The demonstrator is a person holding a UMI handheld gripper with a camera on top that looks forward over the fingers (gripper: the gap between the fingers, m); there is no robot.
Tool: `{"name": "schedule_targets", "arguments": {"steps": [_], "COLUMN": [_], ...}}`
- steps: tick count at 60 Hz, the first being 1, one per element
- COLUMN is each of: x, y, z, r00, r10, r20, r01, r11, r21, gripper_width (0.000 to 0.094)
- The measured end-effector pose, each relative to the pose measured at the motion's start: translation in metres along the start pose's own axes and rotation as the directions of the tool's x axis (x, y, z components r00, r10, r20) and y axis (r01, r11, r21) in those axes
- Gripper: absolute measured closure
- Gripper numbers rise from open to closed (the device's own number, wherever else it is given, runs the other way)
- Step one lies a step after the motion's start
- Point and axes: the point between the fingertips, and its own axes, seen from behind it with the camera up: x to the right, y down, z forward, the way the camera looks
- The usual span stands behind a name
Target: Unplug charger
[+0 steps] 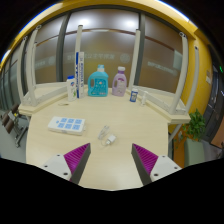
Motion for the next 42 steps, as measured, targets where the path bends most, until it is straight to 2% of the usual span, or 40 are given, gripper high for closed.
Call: {"name": "schedule_targets", "arguments": {"steps": [9,19,29,42], "x": [-0.013,-0.02,-0.026,-0.034], "y": [-0.004,0.001,0.004,-0.001], "z": [-0.094,-0.173,-0.22,-0.247], "r00": [1.0,0.998,0.997,0.997], "r10": [0.018,0.014,0.017,0.033], "r20": [-0.016,-0.06,-0.072,-0.073], "r01": [-0.017,-0.009,-0.009,-0.022], "r11": [0.998,0.996,0.994,0.99], "r21": [0.057,0.085,0.11,0.14], "gripper_width": [0.0081,0.0081,0.0082,0.0083]}}
